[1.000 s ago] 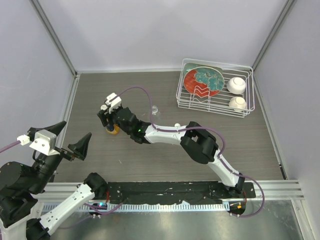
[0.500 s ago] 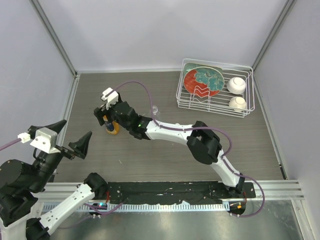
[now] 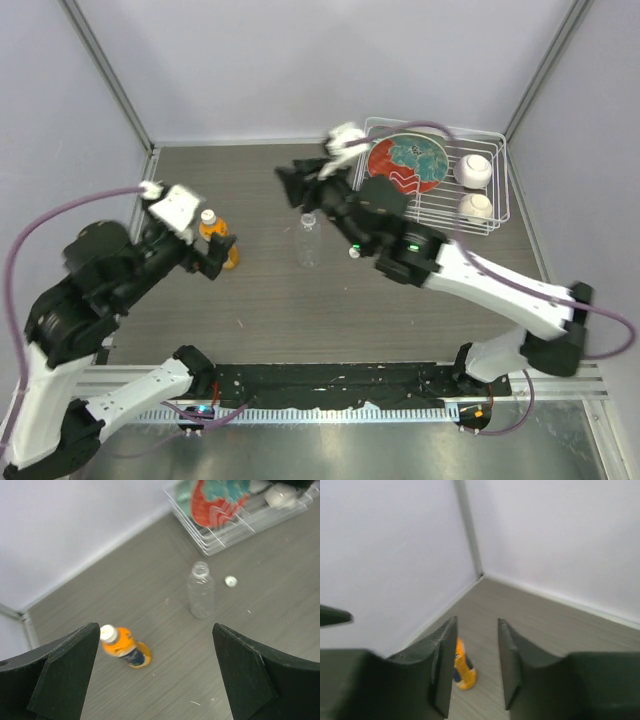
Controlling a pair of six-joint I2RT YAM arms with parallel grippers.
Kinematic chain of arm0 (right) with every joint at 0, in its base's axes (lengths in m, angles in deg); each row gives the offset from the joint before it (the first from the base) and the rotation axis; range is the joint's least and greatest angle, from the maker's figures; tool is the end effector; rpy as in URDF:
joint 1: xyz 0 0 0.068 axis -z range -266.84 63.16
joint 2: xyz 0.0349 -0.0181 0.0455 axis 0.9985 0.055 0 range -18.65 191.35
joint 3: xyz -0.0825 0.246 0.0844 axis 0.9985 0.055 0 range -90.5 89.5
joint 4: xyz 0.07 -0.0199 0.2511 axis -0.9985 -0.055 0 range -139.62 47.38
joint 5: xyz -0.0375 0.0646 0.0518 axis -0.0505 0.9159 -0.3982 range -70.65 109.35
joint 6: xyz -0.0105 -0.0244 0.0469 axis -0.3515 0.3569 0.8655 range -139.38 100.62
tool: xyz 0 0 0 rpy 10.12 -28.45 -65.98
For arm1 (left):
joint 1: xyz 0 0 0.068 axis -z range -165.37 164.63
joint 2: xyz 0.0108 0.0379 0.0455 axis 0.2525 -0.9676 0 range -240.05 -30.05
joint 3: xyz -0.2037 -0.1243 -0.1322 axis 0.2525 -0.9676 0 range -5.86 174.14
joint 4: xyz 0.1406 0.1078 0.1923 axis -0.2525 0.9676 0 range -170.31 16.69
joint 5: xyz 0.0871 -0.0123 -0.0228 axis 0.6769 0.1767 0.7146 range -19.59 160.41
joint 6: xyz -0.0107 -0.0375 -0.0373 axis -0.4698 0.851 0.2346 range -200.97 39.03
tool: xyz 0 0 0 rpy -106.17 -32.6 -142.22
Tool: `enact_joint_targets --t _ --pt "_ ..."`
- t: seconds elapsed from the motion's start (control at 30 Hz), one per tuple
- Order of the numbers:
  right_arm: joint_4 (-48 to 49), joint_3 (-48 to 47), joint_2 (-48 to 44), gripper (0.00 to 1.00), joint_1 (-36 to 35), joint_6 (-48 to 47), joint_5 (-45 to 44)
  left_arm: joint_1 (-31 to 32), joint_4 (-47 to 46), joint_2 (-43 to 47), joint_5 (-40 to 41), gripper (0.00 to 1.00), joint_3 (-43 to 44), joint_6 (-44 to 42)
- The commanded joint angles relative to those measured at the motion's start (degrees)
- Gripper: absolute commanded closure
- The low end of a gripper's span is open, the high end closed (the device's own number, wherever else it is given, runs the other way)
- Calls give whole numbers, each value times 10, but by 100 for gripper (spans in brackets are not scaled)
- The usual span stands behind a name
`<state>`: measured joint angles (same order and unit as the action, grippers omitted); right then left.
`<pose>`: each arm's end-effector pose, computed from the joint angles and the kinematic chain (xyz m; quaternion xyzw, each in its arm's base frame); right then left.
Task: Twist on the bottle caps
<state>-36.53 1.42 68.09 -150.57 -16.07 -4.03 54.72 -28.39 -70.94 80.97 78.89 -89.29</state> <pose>0.1696 0.3113 0.4565 -0.1935 0.6351 0.2949 0.6872 0.0528 -0.0359 0.4840 0.2532 0.7105 -0.1119 0.6470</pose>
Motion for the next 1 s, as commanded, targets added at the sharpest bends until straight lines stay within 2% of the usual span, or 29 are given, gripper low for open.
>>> enact_joint_targets --t 0.0,0.03,0.07,0.13,0.17,0.2,0.23,0.3,0.33,0.37,0.4,0.5,0.57,0.6,0.67,0.7,0.8,0.87,0.9,0.97 --pt "-88 68 -161 70 13 41 -143 -1 16 -128 -126 0 30 -22" --pt "-114 102 -187 91 14 48 -180 0 14 -155 -135 0 57 -20" --pt "-126 119 -230 97 15 69 -198 7 16 -219 -141 0 73 -18" --pt "-170 167 -275 99 18 93 -241 26 28 -285 -131 0 117 -22" --pt "-184 182 -294 99 18 106 -253 58 32 -344 -118 0 158 -27" --pt "-198 197 -336 97 18 139 -266 76 34 -376 -83 0 175 -36" --pt "-219 227 -357 75 19 152 -281 94 34 -400 -69 0 190 -43" --pt "-232 257 -422 60 19 198 -315 132 34 -478 -50 0 231 -55" --pt "-235 287 -448 37 20 208 -317 137 32 -501 -50 0 244 -51" --pt "-235 301 -469 27 19 218 -323 140 32 -527 -56 0 255 -40" --pt "-237 314 -488 7 19 237 -323 141 29 -567 -62 0 267 -33" --pt "-240 346 -554 5 19 242 -322 142 16 -620 -87 3 270 -15" --pt "-248 355 -584 17 19 245 -324 141 2 -662 -95 11 264 -16" --pt "-254 355 -590 34 19 246 -333 142 -2 -679 -92 20 262 -19" --pt "-269 355 -603 51 19 250 -342 141 -13 -719 -64 33 261 -19" --pt "-274 355 -605 68 19 250 -347 140 -14 -731 -61 43 263 -20" --pt "-280 364 -604 81 19 245 -351 137 -30 -764 -66 48 258 -21" --pt "-281 374 -600 87 19 248 -357 135 -53 -778 -64 51 248 -20" --pt "-281 378 -595 89 19 249 -358 133 -70 -784 -63 56 243 -20" --pt "-283 384 -594 90 19 253 -364 125 -81 -800 -63 59 239 -14"
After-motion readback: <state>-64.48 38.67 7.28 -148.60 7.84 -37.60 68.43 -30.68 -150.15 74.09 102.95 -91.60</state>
